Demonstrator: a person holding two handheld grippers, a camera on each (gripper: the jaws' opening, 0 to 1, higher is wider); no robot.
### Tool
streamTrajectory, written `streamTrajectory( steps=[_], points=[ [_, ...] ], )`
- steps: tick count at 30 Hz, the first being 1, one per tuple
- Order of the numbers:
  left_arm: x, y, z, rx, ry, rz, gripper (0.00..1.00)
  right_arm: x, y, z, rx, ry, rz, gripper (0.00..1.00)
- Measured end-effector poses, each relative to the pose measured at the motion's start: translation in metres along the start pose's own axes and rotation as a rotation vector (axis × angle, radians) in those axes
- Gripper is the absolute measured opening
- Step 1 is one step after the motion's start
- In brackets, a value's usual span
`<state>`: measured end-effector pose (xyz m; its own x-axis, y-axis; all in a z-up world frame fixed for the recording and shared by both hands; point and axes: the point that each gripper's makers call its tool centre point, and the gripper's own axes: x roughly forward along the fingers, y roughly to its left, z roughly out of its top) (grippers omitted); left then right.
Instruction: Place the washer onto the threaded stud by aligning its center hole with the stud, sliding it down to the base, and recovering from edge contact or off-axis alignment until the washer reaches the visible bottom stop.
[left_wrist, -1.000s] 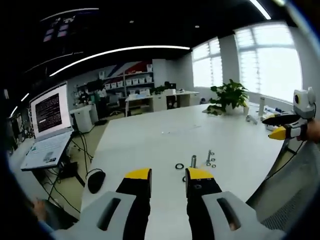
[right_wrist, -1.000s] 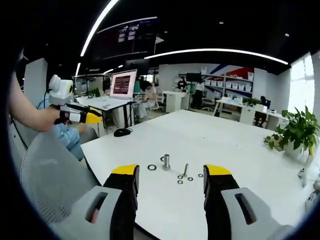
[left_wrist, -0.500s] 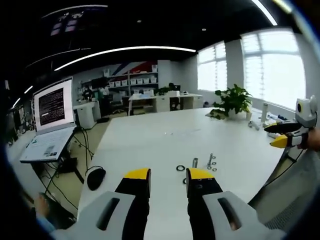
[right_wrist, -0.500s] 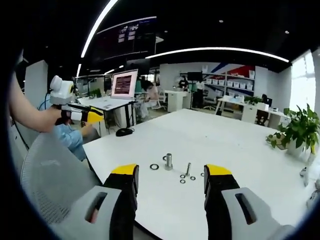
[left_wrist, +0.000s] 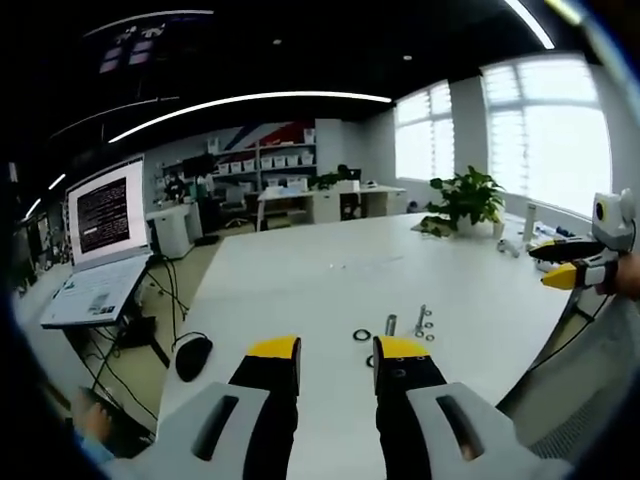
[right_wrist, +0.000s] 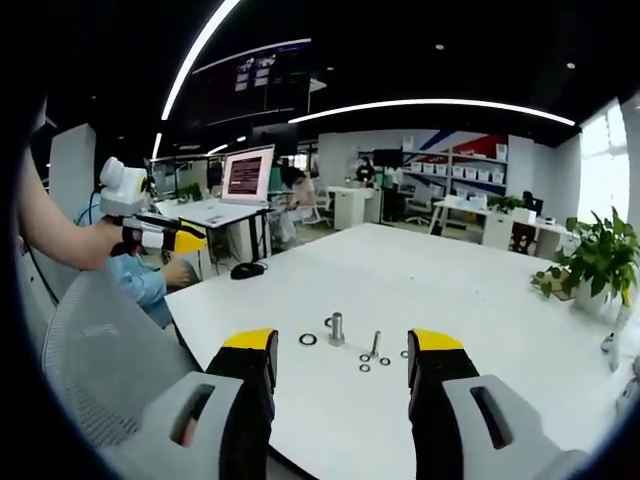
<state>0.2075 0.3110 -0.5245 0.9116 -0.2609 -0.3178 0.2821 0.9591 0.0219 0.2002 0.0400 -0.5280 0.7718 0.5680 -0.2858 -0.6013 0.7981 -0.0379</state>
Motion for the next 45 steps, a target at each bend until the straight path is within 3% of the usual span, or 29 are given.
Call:
streamTrajectory(
  steps=[13, 37, 45],
  points=[
    [-0.004, 0.016, -0.004, -0.031, 0.004, 0.053, 0.27, 0.003, 0.005, -0.004, 0.006, 0.023, 0.019, 0.54],
    [0.006, 0.004, -0.001, -0.059, 0.015, -0.011, 0.28, -0.002, -0.01, -0.001, 0.02, 0.001, -0.041, 0.54],
    [0.027, -0.004, 0.004, -0.028, 0.041, -0.06, 0.27, -0.002, -0.011, -0.002, 0.033, 0.004, -0.047, 0.54]
  ],
)
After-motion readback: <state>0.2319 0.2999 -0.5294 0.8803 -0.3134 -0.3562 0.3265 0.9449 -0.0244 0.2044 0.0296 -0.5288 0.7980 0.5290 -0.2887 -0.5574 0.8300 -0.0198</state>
